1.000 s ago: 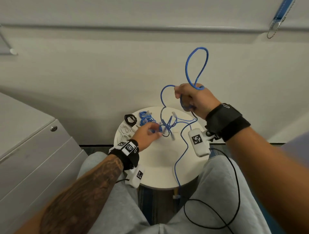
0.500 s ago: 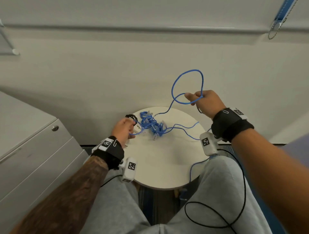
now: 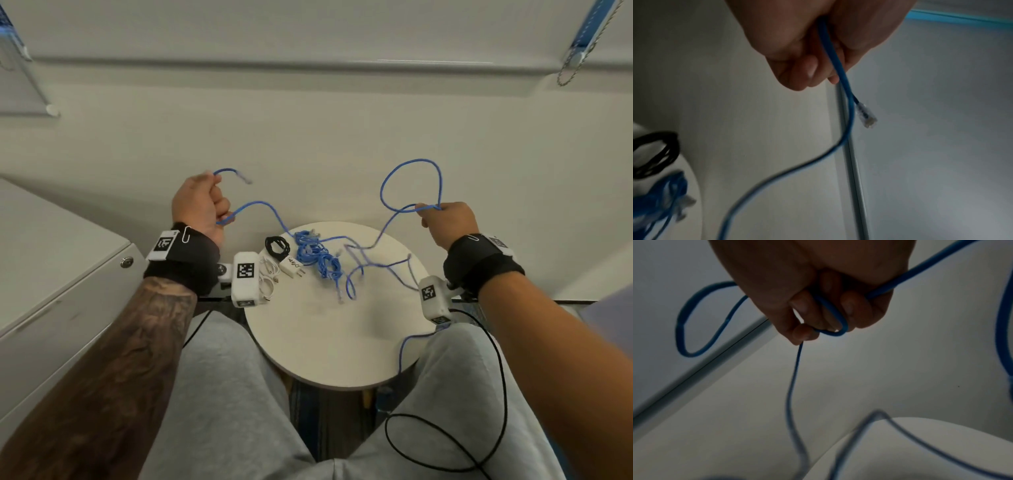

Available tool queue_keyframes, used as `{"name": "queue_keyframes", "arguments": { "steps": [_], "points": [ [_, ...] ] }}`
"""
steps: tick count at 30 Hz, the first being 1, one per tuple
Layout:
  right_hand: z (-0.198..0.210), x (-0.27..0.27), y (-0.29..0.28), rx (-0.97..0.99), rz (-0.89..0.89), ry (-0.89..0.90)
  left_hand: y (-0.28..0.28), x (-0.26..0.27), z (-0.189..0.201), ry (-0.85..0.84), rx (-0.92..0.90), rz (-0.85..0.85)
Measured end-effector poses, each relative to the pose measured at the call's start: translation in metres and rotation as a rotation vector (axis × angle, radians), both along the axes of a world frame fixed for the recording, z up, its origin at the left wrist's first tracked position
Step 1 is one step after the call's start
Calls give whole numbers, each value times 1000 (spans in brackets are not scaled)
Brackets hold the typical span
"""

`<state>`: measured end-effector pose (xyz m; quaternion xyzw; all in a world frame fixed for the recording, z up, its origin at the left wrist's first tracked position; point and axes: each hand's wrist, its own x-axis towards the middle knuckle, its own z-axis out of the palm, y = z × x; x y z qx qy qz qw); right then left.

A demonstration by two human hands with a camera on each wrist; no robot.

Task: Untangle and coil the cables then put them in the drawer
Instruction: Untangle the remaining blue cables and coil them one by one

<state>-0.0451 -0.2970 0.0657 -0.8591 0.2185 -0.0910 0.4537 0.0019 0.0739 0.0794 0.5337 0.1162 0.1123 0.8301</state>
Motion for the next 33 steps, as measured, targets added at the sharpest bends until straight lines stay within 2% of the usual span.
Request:
{"name": "queue_keyframes", "arguments": {
  "steps": [5, 10, 14, 19, 23, 25, 27, 30, 33],
  "points": [
    [8, -6, 8, 22, 55, -113, 0, 0, 7, -3, 240, 31],
    [14, -11, 30, 14, 242, -139, -21, -6, 11, -46, 418, -51],
    [11, -16, 52, -32, 419, -86, -44, -15, 18, -95, 356, -261],
    [15, -20, 80, 14, 553, -133, -70, -28, 37, -82, 92, -609],
    [16, -21, 97, 91, 672, -162, -96, -34, 49, -68, 130, -762],
    [16, -22, 101, 73, 686, -200, -105, -36, 52, -62, 174, -839],
    [14, -22, 103, 100, 618, -223, -107, -34, 54, -79, 274, -863],
    [13, -22, 96, 200, 497, -245, -109, -31, 53, -88, 383, -865],
    [17, -24, 91, 220, 525, -237, -109, -28, 48, -95, 427, -805]
  ]
}}
